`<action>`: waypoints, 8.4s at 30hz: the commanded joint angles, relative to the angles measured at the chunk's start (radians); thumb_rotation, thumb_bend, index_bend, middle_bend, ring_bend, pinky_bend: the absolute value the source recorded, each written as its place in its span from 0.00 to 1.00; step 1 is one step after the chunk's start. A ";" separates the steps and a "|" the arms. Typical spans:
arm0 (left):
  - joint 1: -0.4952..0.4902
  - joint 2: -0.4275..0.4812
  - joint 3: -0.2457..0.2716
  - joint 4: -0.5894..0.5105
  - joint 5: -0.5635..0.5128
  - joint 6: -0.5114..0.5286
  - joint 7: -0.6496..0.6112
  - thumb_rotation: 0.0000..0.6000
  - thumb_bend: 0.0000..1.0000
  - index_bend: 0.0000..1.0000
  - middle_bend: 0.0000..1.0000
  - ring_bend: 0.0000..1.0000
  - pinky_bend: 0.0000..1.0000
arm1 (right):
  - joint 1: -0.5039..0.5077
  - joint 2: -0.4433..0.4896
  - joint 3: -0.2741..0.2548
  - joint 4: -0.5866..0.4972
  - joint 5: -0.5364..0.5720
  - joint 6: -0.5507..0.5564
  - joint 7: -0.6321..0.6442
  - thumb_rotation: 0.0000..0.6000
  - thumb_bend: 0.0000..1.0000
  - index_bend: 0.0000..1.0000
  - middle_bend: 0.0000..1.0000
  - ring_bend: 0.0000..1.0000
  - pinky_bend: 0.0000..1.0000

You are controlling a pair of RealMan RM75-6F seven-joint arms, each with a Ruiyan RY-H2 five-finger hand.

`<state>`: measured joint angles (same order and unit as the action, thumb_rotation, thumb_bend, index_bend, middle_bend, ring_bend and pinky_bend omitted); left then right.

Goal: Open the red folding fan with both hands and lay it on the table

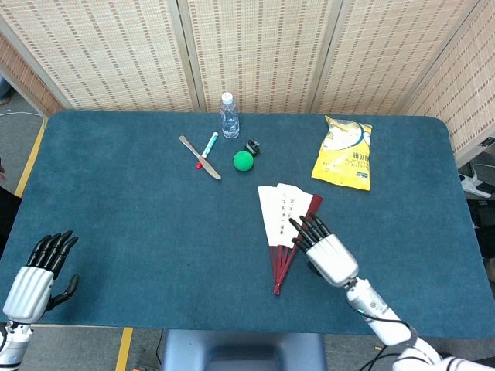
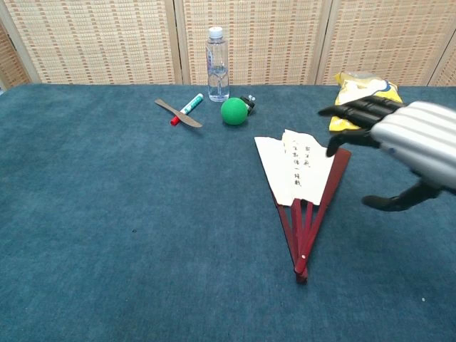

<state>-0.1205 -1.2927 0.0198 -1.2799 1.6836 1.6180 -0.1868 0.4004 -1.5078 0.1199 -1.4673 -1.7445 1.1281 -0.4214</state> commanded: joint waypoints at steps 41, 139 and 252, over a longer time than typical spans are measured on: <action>0.000 0.012 -0.042 0.022 -0.077 -0.028 0.038 1.00 0.46 0.00 0.00 0.00 0.06 | 0.160 -0.365 -0.026 0.597 0.150 0.013 0.131 1.00 0.29 0.52 0.00 0.00 0.00; -0.375 -0.321 -0.212 -0.285 -0.255 -0.349 -0.168 1.00 0.39 0.36 0.44 0.24 0.26 | 0.753 0.074 0.283 -0.579 1.218 0.026 -0.369 1.00 0.53 0.81 0.16 0.00 0.00; -0.324 -0.233 -0.307 -0.229 -0.302 -0.222 -0.112 1.00 0.45 0.40 0.48 0.32 0.22 | 0.582 0.467 0.202 -0.694 0.977 0.017 -0.080 1.00 0.54 0.79 0.16 0.00 0.00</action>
<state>-0.4498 -1.5418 -0.3004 -1.4893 1.3780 1.4123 -0.2807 0.9801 -1.0485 0.3103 -2.1577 -0.7701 1.1486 -0.5097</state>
